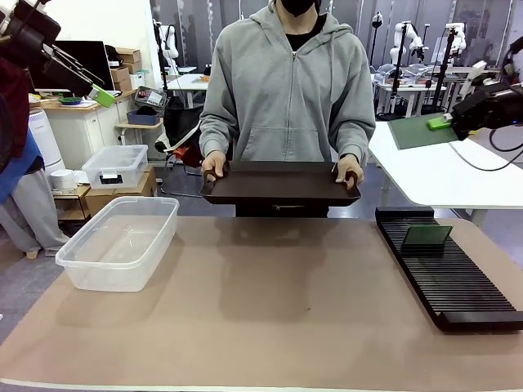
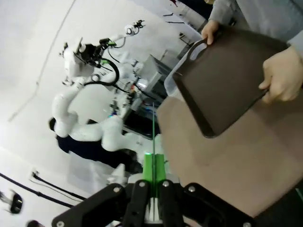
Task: Sort PCBs into racks and boxes based on the side picked up.
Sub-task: If the short side of the Blank PCB is picked up, insert it into the PCB Rack ; if the long side is picked up, place it in the Organizing box.
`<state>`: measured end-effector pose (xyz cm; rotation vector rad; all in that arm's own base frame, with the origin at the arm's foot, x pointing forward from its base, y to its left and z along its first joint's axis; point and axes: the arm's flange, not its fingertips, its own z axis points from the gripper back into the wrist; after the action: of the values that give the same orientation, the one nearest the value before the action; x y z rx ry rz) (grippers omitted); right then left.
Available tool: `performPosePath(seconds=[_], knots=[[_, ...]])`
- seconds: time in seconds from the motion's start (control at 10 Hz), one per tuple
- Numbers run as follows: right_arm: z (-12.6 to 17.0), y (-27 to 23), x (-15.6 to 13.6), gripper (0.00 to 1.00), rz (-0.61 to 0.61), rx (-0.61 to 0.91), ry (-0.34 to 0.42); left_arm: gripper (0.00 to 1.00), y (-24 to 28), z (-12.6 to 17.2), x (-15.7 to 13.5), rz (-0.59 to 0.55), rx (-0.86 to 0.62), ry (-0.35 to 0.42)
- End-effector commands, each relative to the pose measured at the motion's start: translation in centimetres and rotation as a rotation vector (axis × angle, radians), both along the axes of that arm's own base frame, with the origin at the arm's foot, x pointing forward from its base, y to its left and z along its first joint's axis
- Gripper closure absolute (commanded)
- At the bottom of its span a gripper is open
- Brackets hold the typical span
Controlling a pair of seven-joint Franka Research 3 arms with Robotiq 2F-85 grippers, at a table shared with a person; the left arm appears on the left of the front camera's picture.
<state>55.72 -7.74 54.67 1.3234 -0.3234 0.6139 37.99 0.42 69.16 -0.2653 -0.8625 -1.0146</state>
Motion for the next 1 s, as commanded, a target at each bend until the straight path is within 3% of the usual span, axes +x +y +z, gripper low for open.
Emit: performPosePath(seconds=[0.0, 0.2, 0.4, 0.5, 0.6, 0.7, 0.9], knots=[[-1.0, -1.1, -2.5, 0.98, -0.033, -0.059, -0.241, 0.00, 0.1, -0.1, -0.1, -0.008, 0.000, 0.004], [-1.0, -3.5, -4.8, 0.98, -0.059, -0.198, -0.464, 0.00, 0.1, -0.1, -0.1, -0.008, 0.000, 0.004], [-1.2, -5.2, -6.9, 0.98, -0.011, -0.225, -0.599, 0.00, 0.1, -0.1, -0.1, -0.008, 0.000, 0.004], [-1.4, -6.5, -7.1, 0.98, -0.028, -0.219, -0.571, 0.00, 0.1, -0.1, -0.1, -0.008, 0.000, 0.004], [-1.5, -8.2, -6.6, 0.98, -0.072, -0.051, -0.503, 0.00, 0.1, -0.1, -0.1, -0.008, 0.000, 0.004], [-0.3, -6.6, -6.1, 0.98, -0.008, -0.219, -0.570, 0.00, 0.1, -0.1, -0.1, -0.008, 0.000, 0.004], [-0.3, -6.6, -6.1, 0.98, -0.008, -0.219, -0.570, 0.00, 0.1, -0.1, -0.1, -0.008, 0.000, 0.004]])
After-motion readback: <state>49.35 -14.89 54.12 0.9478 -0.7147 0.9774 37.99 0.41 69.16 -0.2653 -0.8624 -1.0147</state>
